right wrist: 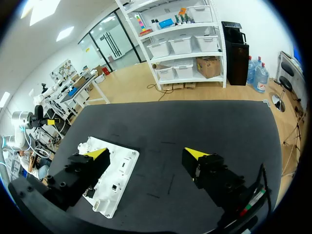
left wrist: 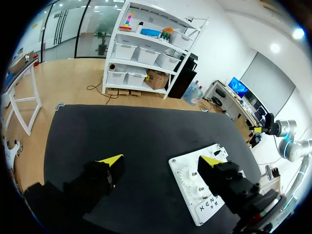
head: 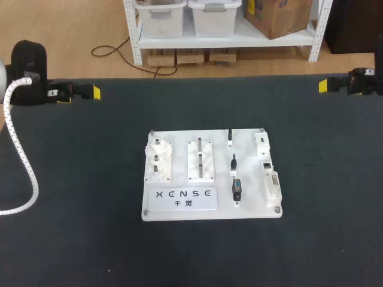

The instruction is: Insert the Ethernet cable into its matching sockets.

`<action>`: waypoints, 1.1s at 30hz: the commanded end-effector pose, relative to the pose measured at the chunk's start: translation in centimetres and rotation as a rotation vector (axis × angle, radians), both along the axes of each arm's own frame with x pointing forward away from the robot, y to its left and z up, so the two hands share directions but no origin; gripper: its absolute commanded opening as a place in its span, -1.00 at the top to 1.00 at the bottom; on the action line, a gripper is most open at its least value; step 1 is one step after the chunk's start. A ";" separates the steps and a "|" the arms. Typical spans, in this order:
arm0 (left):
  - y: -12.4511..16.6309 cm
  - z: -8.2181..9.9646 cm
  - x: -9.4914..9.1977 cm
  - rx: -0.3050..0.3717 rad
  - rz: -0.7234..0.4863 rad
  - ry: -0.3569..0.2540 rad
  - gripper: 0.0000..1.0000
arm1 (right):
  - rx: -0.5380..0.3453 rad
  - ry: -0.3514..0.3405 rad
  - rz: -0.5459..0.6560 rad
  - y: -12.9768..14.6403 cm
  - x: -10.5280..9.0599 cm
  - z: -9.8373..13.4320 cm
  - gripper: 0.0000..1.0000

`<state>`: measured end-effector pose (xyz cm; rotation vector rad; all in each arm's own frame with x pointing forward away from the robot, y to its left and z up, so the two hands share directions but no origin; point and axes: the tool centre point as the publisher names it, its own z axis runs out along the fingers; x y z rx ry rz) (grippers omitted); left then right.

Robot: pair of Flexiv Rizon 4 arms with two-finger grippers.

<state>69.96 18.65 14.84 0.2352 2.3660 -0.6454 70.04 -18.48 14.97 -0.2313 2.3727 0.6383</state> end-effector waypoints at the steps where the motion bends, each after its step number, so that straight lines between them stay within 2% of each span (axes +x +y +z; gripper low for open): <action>1: -0.1 0.1 0.0 0.007 0.004 0.005 -1.00 | 0.001 0.001 0.002 0.0 0.0 0.0 -1.00; 10: -0.1 0.1 0.0 0.007 0.004 0.005 -1.00 | 0.001 0.001 0.002 0.0 0.0 0.0 -1.00; 11: -0.7 0.2 0.4 0.034 -0.068 -0.012 -1.00 | 0.001 0.001 0.002 0.0 0.0 0.0 -1.00; 15: -4.0 0.9 1.6 0.115 -0.418 -0.186 -1.00 | 0.001 0.001 0.002 0.0 0.0 0.0 -1.00; 18: -6.5 1.0 1.6 0.139 -0.656 -0.308 -1.00 | 0.001 0.001 0.002 0.0 0.0 0.0 -1.00; 21: -9.1 0.4 1.4 0.128 -0.873 -0.414 -1.00 | 0.001 0.001 0.002 0.0 0.0 0.0 -1.00; 22: -9.8 0.2 1.2 0.128 -0.926 -0.459 -1.00 | 0.001 0.001 0.002 0.0 0.0 0.0 -1.00; 24: -11.0 -0.3 0.9 0.099 -1.013 -0.516 -1.00 | 0.001 0.001 0.002 0.0 0.0 0.0 -1.00; 26: -12.4 -0.8 0.4 0.102 -1.090 -0.559 -1.00 | 0.001 0.001 0.002 0.0 0.0 0.0 -1.00; 30: -14.9 -1.4 -1.2 0.075 -1.232 -0.687 -1.00 | 0.001 0.001 0.002 0.0 0.0 0.0 -1.00; 33: -16.6 -1.8 -2.7 0.071 -1.316 -0.723 -1.00 | 0.001 0.001 0.002 0.0 0.0 0.0 -1.00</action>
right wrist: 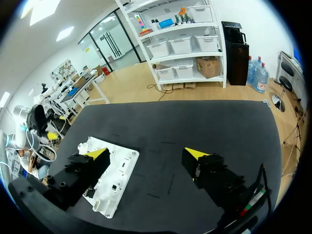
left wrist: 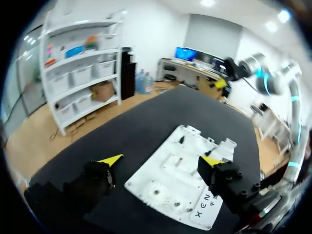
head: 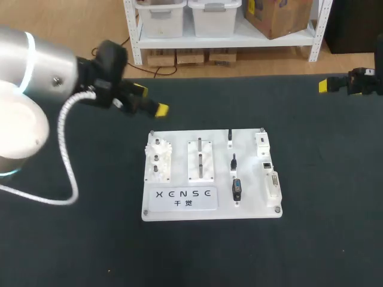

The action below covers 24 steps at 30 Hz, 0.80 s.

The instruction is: Insert the Ethernet cable into its matching sockets.

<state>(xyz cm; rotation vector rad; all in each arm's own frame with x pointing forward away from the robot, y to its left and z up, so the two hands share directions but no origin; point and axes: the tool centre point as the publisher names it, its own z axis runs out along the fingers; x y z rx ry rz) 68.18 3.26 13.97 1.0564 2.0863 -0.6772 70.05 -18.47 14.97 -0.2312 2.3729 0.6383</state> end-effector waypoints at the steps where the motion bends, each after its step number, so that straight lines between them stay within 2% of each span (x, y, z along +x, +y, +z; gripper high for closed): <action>1: -1.8 -1.1 -1.5 -0.087 -0.788 -0.409 -1.00 | 0.001 0.000 0.002 0.0 0.0 0.0 -1.00; 5: -3.2 -1.7 -3.6 -0.095 -0.880 -0.436 -1.00 | 0.001 0.000 0.002 0.0 0.0 0.0 -1.00; 8: -3.9 -2.3 -4.9 -0.074 -0.911 -0.442 -1.00 | 0.001 0.000 0.002 0.0 0.0 0.0 -1.00; 9: -3.9 -2.5 -5.3 -0.090 -0.923 -0.440 -1.00 | 0.001 0.000 0.002 0.0 0.0 0.0 -1.00; 12: -4.0 -3.1 -6.3 -0.082 -0.934 -0.444 -1.00 | 0.001 0.000 0.002 0.0 0.0 0.0 -1.00; 18: -3.8 -4.6 -7.6 -0.078 -0.932 -0.422 -1.00 | 0.001 0.000 0.002 0.0 0.0 0.0 -1.00; 24: -3.3 -5.6 -8.2 -0.075 -0.907 -0.398 -1.00 | 0.001 0.000 0.002 0.0 0.0 0.0 -1.00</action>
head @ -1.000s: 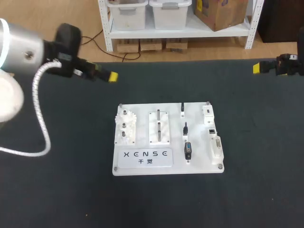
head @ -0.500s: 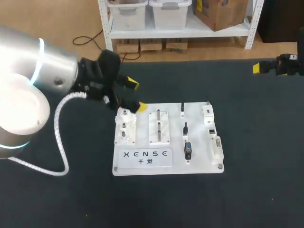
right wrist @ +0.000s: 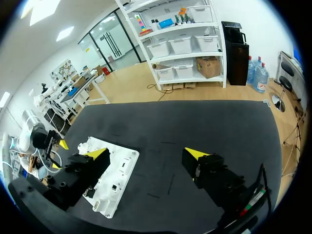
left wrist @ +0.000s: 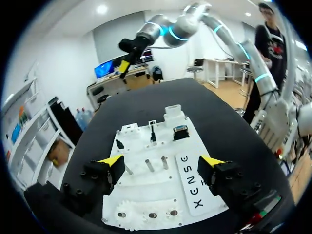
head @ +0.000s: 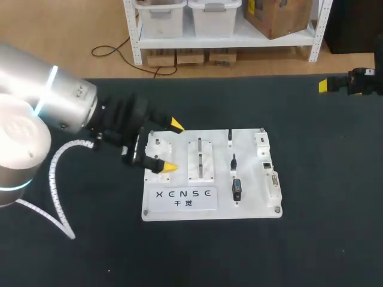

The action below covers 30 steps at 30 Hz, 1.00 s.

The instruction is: Insert the Ethernet cable into its matching sockets.

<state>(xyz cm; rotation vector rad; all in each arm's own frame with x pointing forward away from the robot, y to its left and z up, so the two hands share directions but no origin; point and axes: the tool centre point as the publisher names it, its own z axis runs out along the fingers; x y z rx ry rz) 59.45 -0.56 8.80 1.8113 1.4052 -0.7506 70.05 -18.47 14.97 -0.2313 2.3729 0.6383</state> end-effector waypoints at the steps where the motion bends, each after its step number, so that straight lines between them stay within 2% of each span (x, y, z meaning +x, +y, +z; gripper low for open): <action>1: 0.6 -0.5 0.4 -0.065 -0.188 -0.034 -1.00 | 0.001 0.000 0.002 0.0 0.0 0.0 -1.00; 7: 1.1 -0.7 -0.2 -0.041 -0.106 -0.020 -1.00 | 0.001 0.000 0.002 0.0 0.0 0.0 -1.00; 12: 1.4 -1.0 -0.6 -0.008 -0.021 0.022 -1.00 | 0.001 0.000 0.002 0.0 0.0 0.0 -1.00; 16: 1.6 -0.9 -1.3 -0.008 0.025 0.028 -1.00 | 0.001 0.000 0.002 0.0 0.0 0.0 -1.00; 20: 2.0 -1.6 -1.6 -0.025 0.082 0.066 -1.00 | 0.001 0.000 0.002 0.0 0.0 0.0 -1.00; 24: 2.2 -2.0 -1.5 -0.033 0.136 0.105 -1.00 | 0.001 0.000 0.002 0.0 0.0 0.0 -1.00; 30: 2.0 -2.2 -1.0 -0.041 0.137 0.119 -1.00 | 0.001 0.000 0.002 0.0 0.0 0.0 -1.00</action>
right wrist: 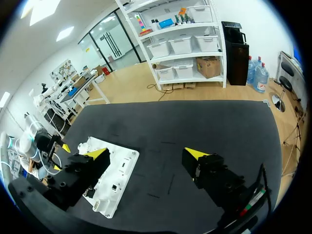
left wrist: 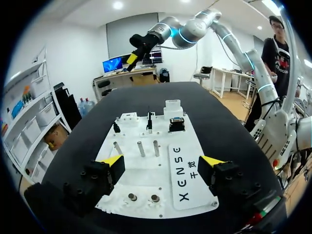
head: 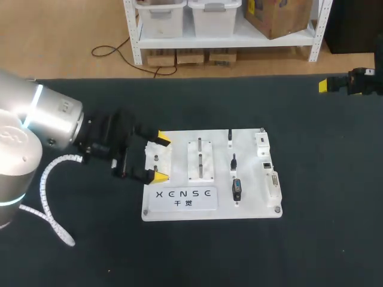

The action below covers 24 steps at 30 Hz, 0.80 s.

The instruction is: Insert the Ethernet cable into its matching sockets.

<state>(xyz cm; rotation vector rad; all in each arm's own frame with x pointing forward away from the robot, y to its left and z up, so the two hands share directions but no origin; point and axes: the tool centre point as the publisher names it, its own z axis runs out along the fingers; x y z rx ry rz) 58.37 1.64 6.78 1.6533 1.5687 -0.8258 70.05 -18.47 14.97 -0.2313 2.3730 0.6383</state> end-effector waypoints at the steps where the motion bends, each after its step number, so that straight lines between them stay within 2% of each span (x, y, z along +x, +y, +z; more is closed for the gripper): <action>1: -0.2 -0.1 0.1 -0.010 0.003 -0.009 -1.00 | 0.001 0.000 0.002 0.0 0.0 0.0 -1.00; 17: -0.3 0.0 0.3 -0.016 -0.008 -0.009 -1.00 | 0.001 0.000 0.002 0.0 0.0 0.0 -1.00; 20: -0.3 0.0 0.3 -0.016 -0.008 -0.009 -1.00 | -0.106 -0.008 0.008 1.1 -0.1 0.5 -1.00; 22: -0.3 0.0 0.3 -0.016 -0.008 -0.009 -1.00 | -0.125 -0.017 0.016 2.7 -0.5 0.7 -1.00; 24: -0.3 0.0 0.3 -0.016 -0.008 -0.009 -1.00 | -0.164 0.010 0.040 4.9 -0.9 0.9 -1.00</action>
